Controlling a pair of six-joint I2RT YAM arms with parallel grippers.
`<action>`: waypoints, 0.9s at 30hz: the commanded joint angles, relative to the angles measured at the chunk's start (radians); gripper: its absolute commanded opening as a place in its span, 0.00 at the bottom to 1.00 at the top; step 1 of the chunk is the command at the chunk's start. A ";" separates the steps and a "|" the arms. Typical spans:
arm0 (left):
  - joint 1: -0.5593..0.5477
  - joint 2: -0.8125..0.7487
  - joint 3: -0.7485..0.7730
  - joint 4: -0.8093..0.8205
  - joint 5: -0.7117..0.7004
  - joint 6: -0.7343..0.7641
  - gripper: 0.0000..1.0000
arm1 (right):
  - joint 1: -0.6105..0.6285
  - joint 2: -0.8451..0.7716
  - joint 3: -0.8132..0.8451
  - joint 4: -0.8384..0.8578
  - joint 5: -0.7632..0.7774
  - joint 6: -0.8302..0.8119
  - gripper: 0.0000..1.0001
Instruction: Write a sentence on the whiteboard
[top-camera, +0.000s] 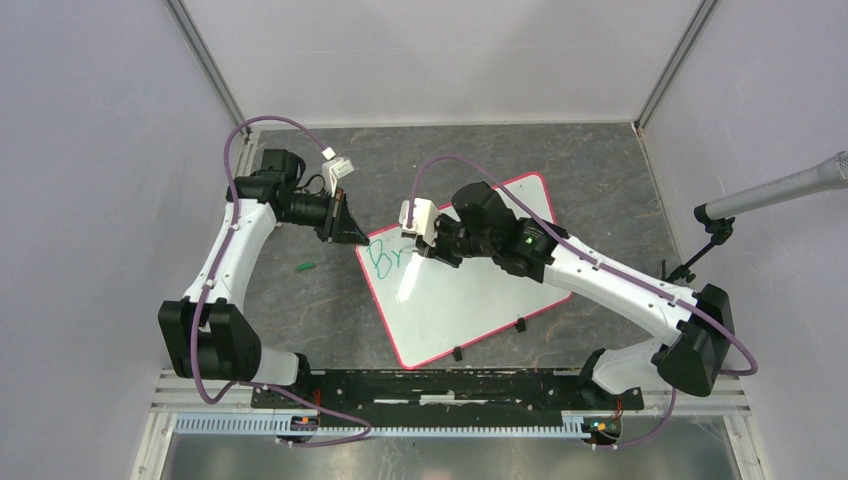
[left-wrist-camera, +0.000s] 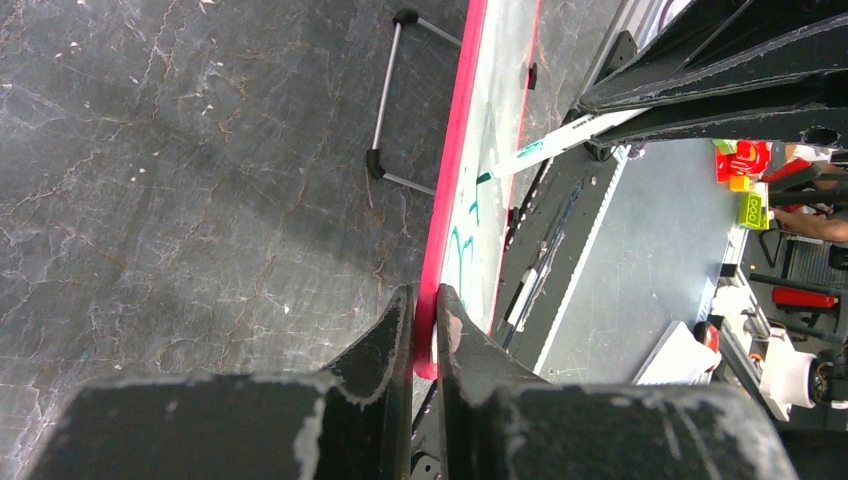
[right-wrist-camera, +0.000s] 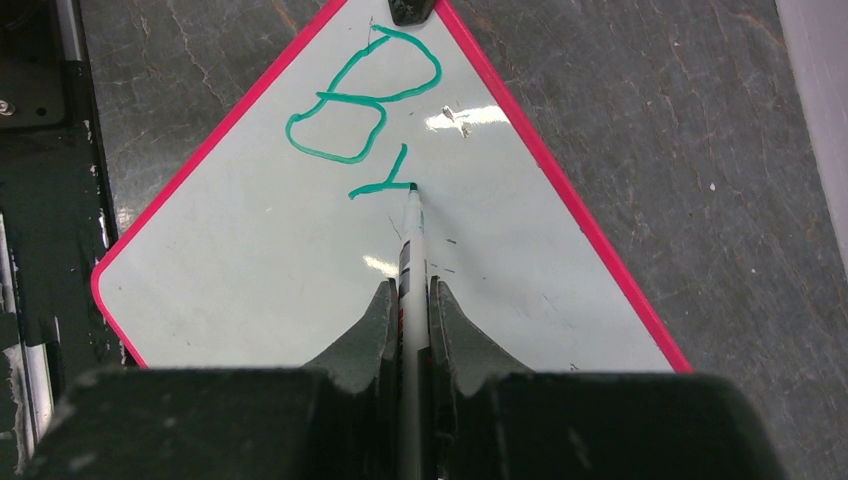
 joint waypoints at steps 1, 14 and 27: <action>-0.026 0.011 0.018 -0.016 0.007 0.044 0.02 | -0.005 -0.041 0.020 0.001 -0.040 -0.003 0.00; -0.026 0.009 0.018 -0.017 0.008 0.042 0.02 | -0.008 -0.003 0.017 0.004 0.074 -0.006 0.00; -0.025 0.011 0.017 -0.016 0.009 0.046 0.02 | -0.025 -0.028 0.005 -0.010 0.113 0.000 0.00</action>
